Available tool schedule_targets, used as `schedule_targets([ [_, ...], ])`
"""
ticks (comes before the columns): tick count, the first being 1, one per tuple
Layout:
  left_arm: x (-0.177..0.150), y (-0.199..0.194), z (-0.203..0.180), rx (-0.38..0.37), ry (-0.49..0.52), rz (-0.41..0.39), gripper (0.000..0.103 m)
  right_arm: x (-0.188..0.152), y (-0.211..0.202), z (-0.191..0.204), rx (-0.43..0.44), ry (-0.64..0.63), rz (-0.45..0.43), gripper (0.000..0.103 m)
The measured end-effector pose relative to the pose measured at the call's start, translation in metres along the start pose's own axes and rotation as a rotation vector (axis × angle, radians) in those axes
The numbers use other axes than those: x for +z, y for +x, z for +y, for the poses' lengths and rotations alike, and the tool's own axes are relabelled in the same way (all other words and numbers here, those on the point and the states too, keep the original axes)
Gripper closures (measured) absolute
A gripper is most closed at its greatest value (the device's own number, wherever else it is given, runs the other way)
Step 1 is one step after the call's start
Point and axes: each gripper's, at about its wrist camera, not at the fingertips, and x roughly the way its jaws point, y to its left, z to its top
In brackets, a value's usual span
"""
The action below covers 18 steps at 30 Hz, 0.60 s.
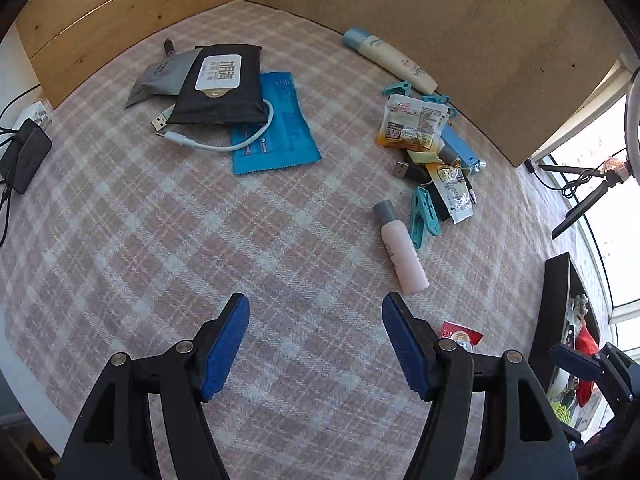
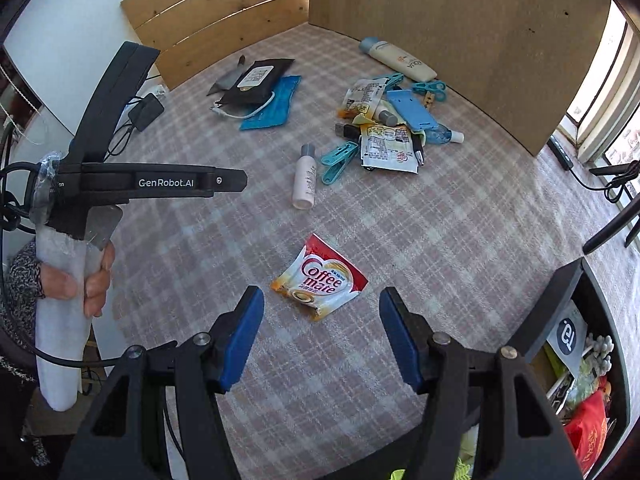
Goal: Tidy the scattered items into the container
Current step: 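Move both grippers back toward the coffee-mate sachet on the floor, then grasp the coffee-mate sachet with the right gripper while the left grasps the pink bottle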
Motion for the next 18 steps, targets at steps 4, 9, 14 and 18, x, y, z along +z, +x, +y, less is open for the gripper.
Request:
schedule_targets([
  [4, 0.002, 0.011, -0.004, -0.013, -0.013, 0.023, 0.036, 0.002, 0.018, 0.005, 0.013, 0.019, 0.025, 0.044],
  [9, 0.004, 0.017, -0.026, -0.036, 0.023, 0.029, 0.036, -0.004, 0.04, 0.0, 0.003, 0.094, 0.059, 0.044],
  [14, 0.01, 0.033, -0.048, -0.018, 0.05, 0.045, 0.036, -0.01, 0.056, 0.0, -0.055, 0.137, 0.061, 0.044],
  [18, 0.013, 0.04, -0.065, 0.024, 0.096, 0.032, 0.036, -0.01, 0.067, 0.0, -0.086, 0.147, 0.066, 0.044],
])
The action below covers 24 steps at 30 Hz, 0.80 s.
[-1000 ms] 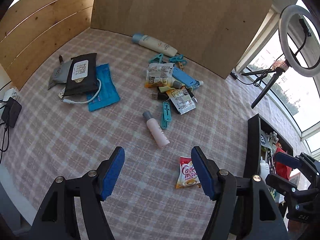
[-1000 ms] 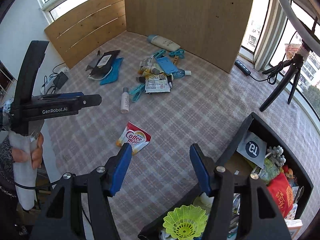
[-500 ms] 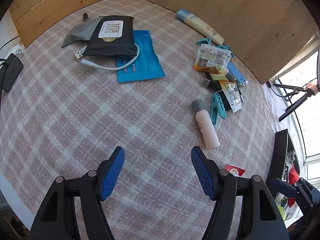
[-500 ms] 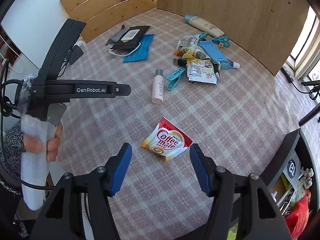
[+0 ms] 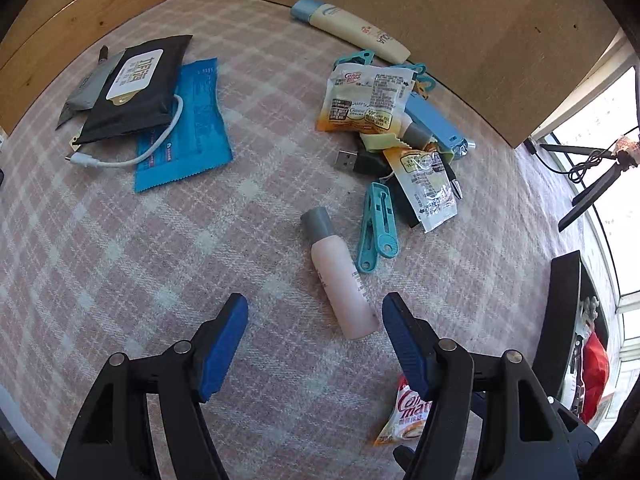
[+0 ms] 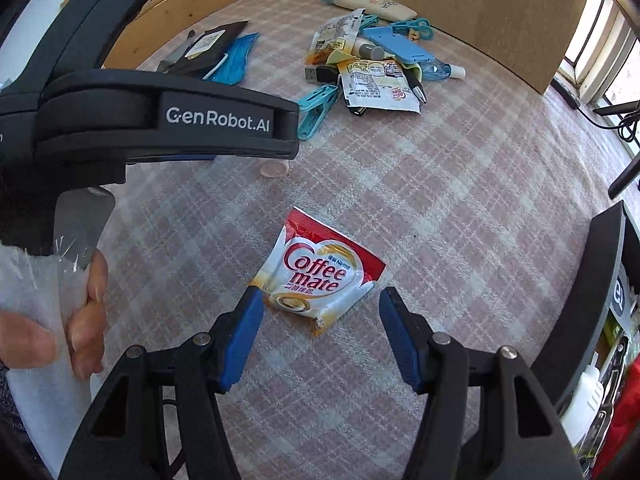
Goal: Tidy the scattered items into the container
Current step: 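Grasp the coffee-mate sachet with the right gripper while the left grasps the pink bottle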
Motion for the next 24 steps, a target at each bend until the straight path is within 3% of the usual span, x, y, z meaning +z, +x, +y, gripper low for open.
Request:
schedule_targets([
  [3, 0.001, 0.002, -0.007, 0.039, 0.037, -0.012, 0.037, 0.003, 0.008, 0.001, -0.015, 0.003, 0.007, 0.044],
  [6, -0.001, 0.0, -0.006, 0.062, 0.059, -0.034, 0.046, 0.006, 0.008, 0.004, -0.037, -0.005, -0.002, 0.043],
  [10, -0.004, -0.004, 0.002, 0.077, 0.075, -0.05, 0.068, 0.006, 0.009, 0.013, -0.07, -0.044, 0.001, 0.045],
  [13, -0.006, -0.007, 0.01, 0.069, 0.081, -0.055, 0.083, 0.002, 0.007, 0.021, -0.08, -0.086, -0.002, 0.058],
  [17, -0.01, -0.012, 0.021, 0.043, 0.073, -0.06, 0.084, 0.002, 0.002, 0.02, -0.063, -0.073, 0.004, 0.08],
  [24, -0.019, -0.022, 0.041, -0.007, 0.031, -0.064, 0.084, 0.001, -0.008, 0.019, -0.03, -0.03, -0.004, 0.092],
])
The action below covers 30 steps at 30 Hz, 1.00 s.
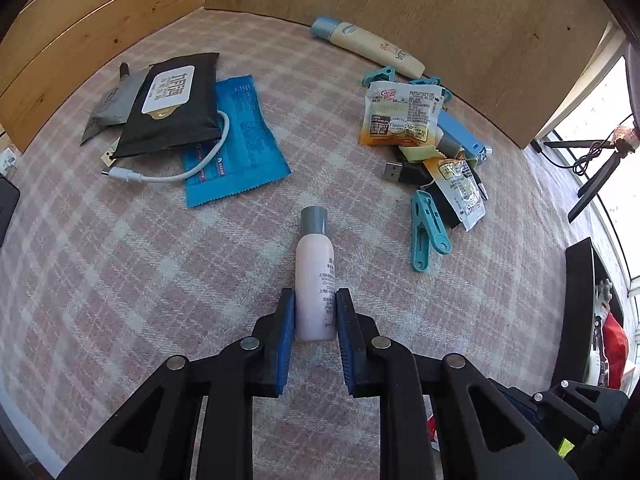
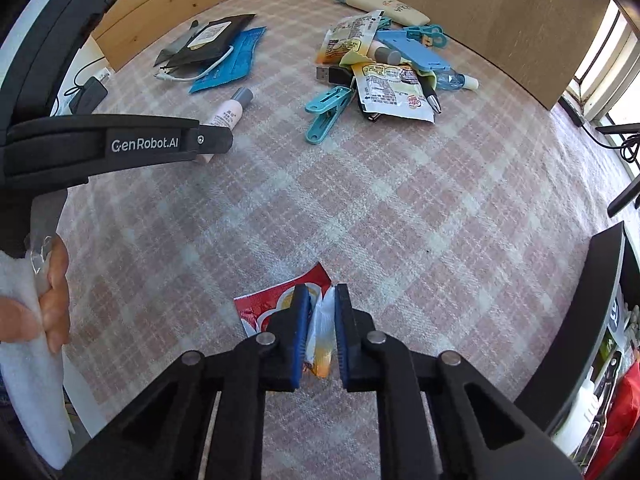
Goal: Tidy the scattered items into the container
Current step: 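Grasp the coffee-mate sachet with the right gripper while the left grasps the pink bottle, then carry the sachet and pink bottle to the black box and release them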
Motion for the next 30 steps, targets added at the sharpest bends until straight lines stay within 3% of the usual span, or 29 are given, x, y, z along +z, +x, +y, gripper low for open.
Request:
schedule_targets([
  [7, -0.005, -0.02, 0.006, -0.025, -0.013, -0.023, 0.084, -0.002, -0.029, -0.011, 0.014, 0.051, -0.057, 0.094],
  [14, 0.004, -0.037, 0.0, -0.099, 0.028, -0.048, 0.084, -0.004, -0.069, -0.051, 0.035, 0.131, -0.127, 0.094],
  [22, 0.006, -0.052, -0.066, -0.166, 0.159, -0.064, 0.084, -0.017, -0.112, -0.121, -0.015, 0.278, -0.216, 0.094],
  [30, -0.011, -0.074, -0.167, -0.303, 0.351, -0.048, 0.084, -0.075, -0.176, -0.212, -0.157, 0.452, -0.283, 0.094],
])
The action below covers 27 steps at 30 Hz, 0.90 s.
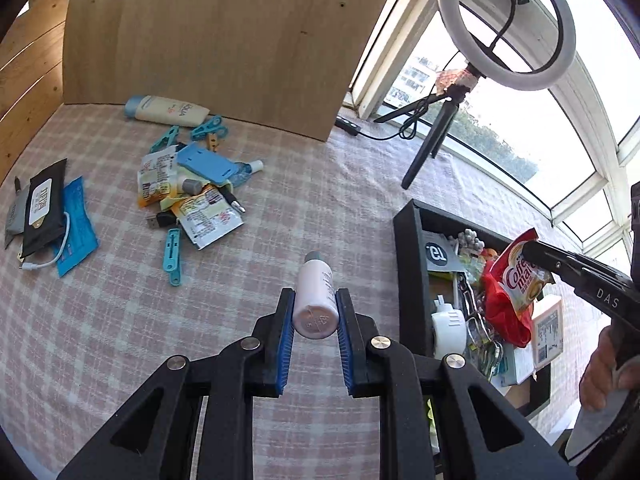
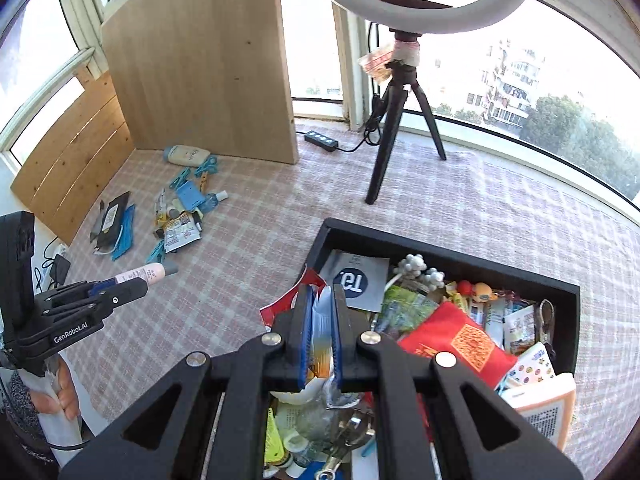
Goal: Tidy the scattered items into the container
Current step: 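Carry the sachet and pink bottle to the black box and release them, then return both grippers to the pile and grasp the blue phone stand with the right gripper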
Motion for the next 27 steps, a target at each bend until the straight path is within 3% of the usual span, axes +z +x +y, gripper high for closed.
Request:
schedule_targets([
  [6, 0.005, 0.013, -0.082, -0.089, 0.15, 0.021, 0.084, -0.005, -0.027, -0.087, -0.108, 0.153, -0.023, 0.094],
  [13, 0.017, 0.029, -0.142, -0.139, 0.229, 0.039, 0.084, -0.017, -0.04, -0.149, -0.166, 0.267, -0.026, 0.094],
  [15, 0.019, 0.034, -0.154, -0.159, 0.228, 0.068, 0.071, -0.02, -0.04, -0.158, -0.153, 0.281, -0.022, 0.093],
  [16, 0.019, 0.035, -0.158, -0.158, 0.223, 0.07, 0.048, -0.021, -0.04, -0.162, -0.164, 0.297, -0.018, 0.085],
  [17, 0.019, 0.034, -0.161, -0.16, 0.223, 0.057, 0.04, -0.023, -0.04, -0.165, -0.174, 0.313, -0.018, 0.069],
  [19, 0.018, 0.032, -0.164, -0.146, 0.233, 0.042, 0.04, -0.024, -0.043, -0.167, -0.172, 0.33, -0.041, 0.058],
  [27, 0.021, 0.031, -0.124, -0.088, 0.174, 0.034, 0.042, -0.012, -0.037, -0.14, -0.127, 0.262, -0.044, 0.058],
])
